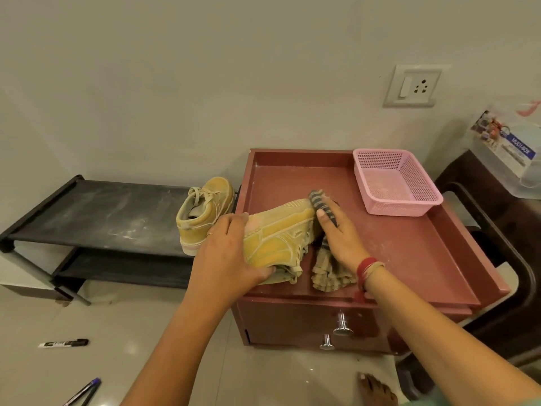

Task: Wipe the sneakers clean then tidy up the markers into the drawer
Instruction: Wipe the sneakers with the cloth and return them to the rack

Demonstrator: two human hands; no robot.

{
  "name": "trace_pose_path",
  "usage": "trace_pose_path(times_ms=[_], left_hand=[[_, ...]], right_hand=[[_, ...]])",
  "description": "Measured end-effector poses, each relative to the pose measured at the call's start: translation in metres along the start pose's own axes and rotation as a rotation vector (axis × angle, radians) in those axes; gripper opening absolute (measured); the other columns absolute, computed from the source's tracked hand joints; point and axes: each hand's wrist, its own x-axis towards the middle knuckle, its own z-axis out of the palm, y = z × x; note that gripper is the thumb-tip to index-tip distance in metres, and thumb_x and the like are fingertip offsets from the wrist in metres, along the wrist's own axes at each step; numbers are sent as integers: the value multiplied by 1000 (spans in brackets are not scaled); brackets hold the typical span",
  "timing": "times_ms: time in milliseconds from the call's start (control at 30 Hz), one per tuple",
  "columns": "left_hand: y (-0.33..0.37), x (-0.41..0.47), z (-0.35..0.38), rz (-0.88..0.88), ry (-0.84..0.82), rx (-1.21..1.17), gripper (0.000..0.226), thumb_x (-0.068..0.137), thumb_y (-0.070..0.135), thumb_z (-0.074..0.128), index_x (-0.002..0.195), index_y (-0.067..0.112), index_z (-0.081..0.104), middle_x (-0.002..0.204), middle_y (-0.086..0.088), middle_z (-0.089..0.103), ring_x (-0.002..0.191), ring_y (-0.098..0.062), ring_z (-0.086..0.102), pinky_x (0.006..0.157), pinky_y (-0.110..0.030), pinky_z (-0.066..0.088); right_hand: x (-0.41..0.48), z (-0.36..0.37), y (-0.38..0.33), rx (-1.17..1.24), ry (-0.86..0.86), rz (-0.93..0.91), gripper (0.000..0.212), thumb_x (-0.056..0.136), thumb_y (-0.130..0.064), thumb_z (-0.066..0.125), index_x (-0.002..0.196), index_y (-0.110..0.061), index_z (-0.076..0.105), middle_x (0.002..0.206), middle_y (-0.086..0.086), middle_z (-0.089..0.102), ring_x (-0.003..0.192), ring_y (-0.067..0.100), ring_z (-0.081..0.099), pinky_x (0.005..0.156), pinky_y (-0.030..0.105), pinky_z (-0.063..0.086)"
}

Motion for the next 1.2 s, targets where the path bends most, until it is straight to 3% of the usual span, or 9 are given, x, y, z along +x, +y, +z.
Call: trace_pose_path(times_ms=[67,333,467,633,767,867,1000,1133,1200], left_hand=[[1,-1,-1,-2,-26,-4,99,55,54,79,137,16,38,130,3,43,116,-15,45,88,-26,41],[-3,-4,-6,23,-92,-57,102,59,47,81,143,18,30,133,6,36,119,-11,39,91,-19,32],[-7,-3,-6,44,-110,-74,103,61,44,81,144,19,27,137,7,32,123,-10,35,94,-19,31],[-13,-7,-7,15,-179,-81,113,60,42,82,149,30,13,146,8,15,131,-14,27,102,-26,34],[-21,-15,-8,-47,-241,-145,119,60,39,82,142,56,-2,137,6,22,107,-12,44,83,-26,49],[-20,-17,-8,-40,-171,-205,125,59,36,82,141,55,-11,133,9,33,92,-4,48,74,-24,48],[-15,-13,-10,-60,-2,-390,133,56,27,83,141,52,-16,122,27,42,78,7,56,59,-12,48],[1,-8,-9,57,133,-421,135,59,27,84,141,49,-21,114,35,38,83,4,56,65,-25,54],[4,-8,-7,83,167,-411,130,65,26,81,141,45,-23,108,25,47,76,4,57,64,-15,48]], right_hand=[[3,-3,1,105,46,99,38,99,-27,42,136,-19,45,135,0,50,130,18,42,111,37,32],[4,-9,1,70,9,84,41,99,-28,42,138,-16,43,139,-2,46,132,16,40,110,29,31],[-6,-3,-1,-80,-106,-58,40,98,-30,42,137,-32,34,141,-15,30,135,4,23,113,26,17],[3,-10,0,198,57,162,36,99,-26,42,133,-15,49,126,1,56,120,17,50,97,25,39],[1,-3,3,116,44,99,35,99,-25,43,131,-13,50,126,-4,53,122,11,47,101,23,36],[6,-9,4,211,149,284,30,99,-27,43,120,-10,57,110,5,61,116,28,55,88,27,43],[-13,-8,-48,154,158,-96,34,99,-31,43,129,-20,52,128,-2,57,124,13,49,98,16,39],[-42,26,-94,-205,-97,-389,45,92,-53,36,136,-45,36,150,-15,32,142,11,23,115,54,16],[-46,41,-99,-486,-176,-461,45,90,-56,36,135,-49,36,154,-15,21,145,18,10,113,60,1]])
